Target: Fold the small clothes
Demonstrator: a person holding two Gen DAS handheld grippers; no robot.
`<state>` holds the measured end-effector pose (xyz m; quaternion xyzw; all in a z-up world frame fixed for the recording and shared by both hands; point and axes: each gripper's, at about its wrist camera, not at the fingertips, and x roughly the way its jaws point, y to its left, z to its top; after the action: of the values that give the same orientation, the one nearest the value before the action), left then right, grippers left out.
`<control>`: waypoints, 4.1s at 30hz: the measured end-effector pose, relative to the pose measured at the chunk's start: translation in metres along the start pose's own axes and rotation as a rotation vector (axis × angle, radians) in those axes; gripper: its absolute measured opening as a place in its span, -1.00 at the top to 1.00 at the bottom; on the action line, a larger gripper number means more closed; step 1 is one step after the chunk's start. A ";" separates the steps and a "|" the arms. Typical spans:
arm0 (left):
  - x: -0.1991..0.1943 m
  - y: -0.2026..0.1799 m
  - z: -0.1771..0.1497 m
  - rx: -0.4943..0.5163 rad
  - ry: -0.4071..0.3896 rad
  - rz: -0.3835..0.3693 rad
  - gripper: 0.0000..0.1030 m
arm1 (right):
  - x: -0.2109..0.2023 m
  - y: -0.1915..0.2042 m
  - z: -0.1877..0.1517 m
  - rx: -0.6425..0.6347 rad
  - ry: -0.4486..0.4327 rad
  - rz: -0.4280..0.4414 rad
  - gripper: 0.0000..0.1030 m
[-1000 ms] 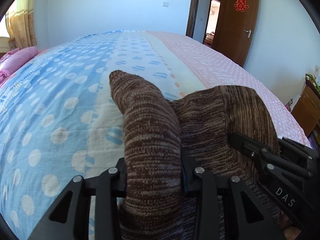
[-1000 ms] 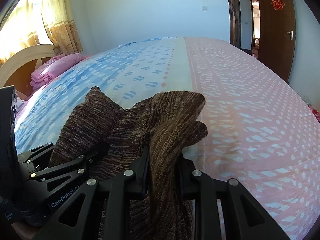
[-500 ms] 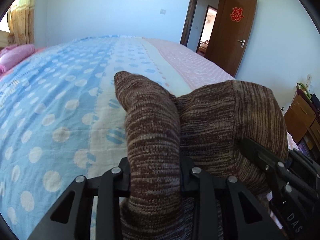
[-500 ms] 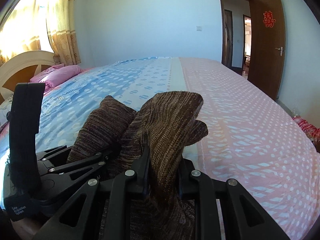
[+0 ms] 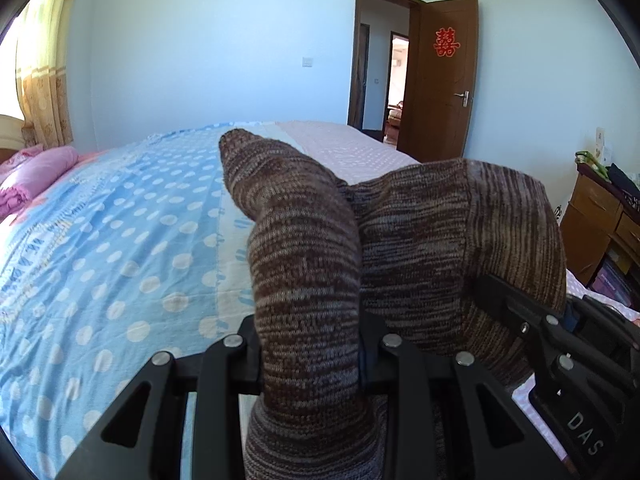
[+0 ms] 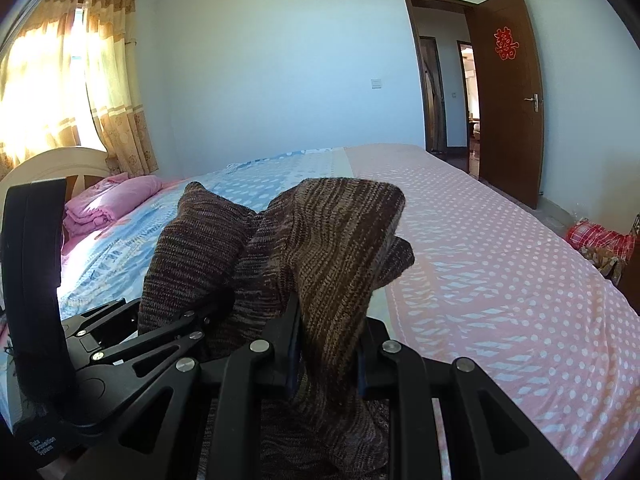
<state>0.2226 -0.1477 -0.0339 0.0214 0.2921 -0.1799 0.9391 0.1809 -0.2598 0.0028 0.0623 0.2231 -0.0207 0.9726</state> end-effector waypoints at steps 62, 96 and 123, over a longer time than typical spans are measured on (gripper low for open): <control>-0.069 -0.126 -0.034 0.212 -0.010 -0.210 0.38 | -0.163 -0.093 -0.041 0.179 -0.080 -0.230 0.58; 0.060 -0.185 -0.042 0.207 0.222 -0.147 -0.12 | -0.019 -0.241 -0.063 0.423 0.296 -0.294 -0.19; 0.008 -0.084 -0.096 -0.055 0.423 -0.529 0.53 | -0.111 -0.130 -0.124 0.163 0.359 -0.113 -0.21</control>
<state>0.1475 -0.2150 -0.1121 -0.0436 0.4808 -0.4007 0.7787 0.0185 -0.3709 -0.0738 0.1309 0.3936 -0.0820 0.9062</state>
